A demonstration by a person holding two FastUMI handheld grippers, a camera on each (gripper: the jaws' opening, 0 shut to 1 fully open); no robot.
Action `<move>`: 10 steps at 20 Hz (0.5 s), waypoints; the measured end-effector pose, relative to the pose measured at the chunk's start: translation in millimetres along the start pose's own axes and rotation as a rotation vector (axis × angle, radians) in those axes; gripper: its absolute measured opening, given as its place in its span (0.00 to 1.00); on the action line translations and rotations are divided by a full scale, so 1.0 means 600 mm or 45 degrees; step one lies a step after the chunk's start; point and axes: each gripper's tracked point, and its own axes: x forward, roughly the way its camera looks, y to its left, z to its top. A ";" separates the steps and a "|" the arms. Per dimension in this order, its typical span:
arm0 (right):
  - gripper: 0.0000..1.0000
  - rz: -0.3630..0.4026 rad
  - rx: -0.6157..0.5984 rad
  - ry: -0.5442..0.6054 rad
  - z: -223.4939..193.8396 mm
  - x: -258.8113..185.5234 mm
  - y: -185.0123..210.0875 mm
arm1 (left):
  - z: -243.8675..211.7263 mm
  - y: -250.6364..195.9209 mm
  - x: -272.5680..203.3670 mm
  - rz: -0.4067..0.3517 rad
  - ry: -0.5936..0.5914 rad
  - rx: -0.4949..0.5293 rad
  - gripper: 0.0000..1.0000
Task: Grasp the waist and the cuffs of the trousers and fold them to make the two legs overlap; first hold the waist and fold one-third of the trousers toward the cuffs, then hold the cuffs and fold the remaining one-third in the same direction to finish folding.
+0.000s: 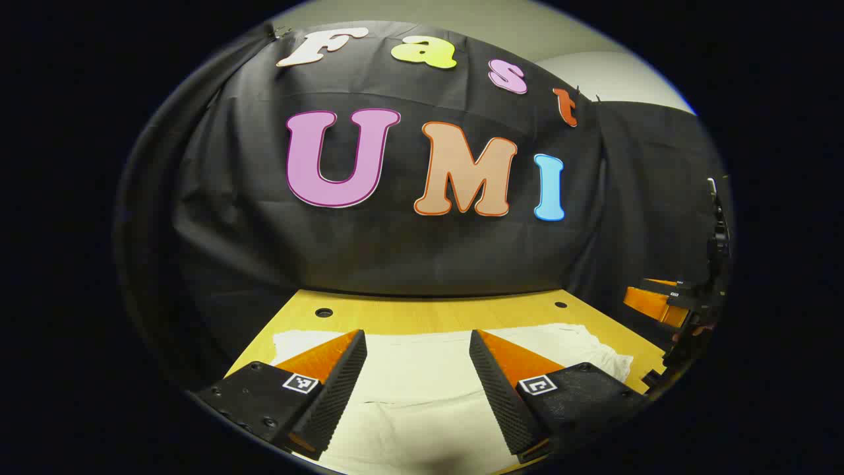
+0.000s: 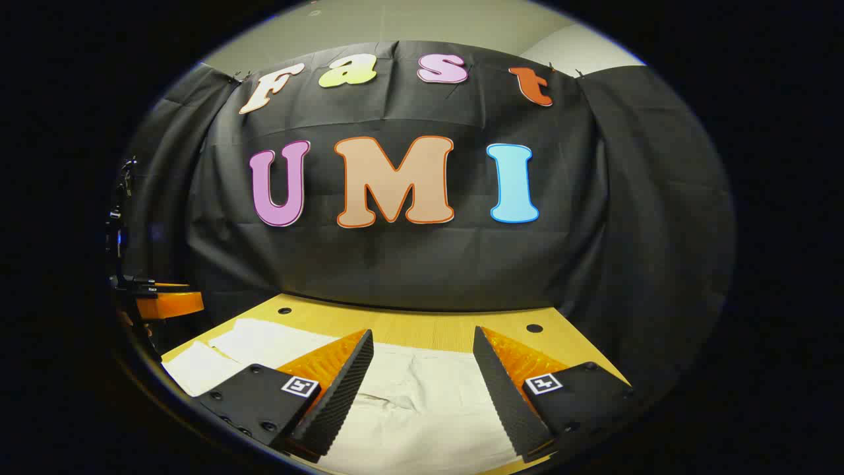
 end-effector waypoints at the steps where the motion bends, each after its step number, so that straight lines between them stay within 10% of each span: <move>1: 0.98 0.003 0.004 0.002 -0.002 0.001 0.000 | -0.003 0.000 -0.001 -0.003 0.006 -0.002 0.94; 10: 0.98 0.030 0.023 0.035 -0.019 0.004 0.017 | -0.023 -0.006 -0.004 -0.028 0.053 0.004 0.94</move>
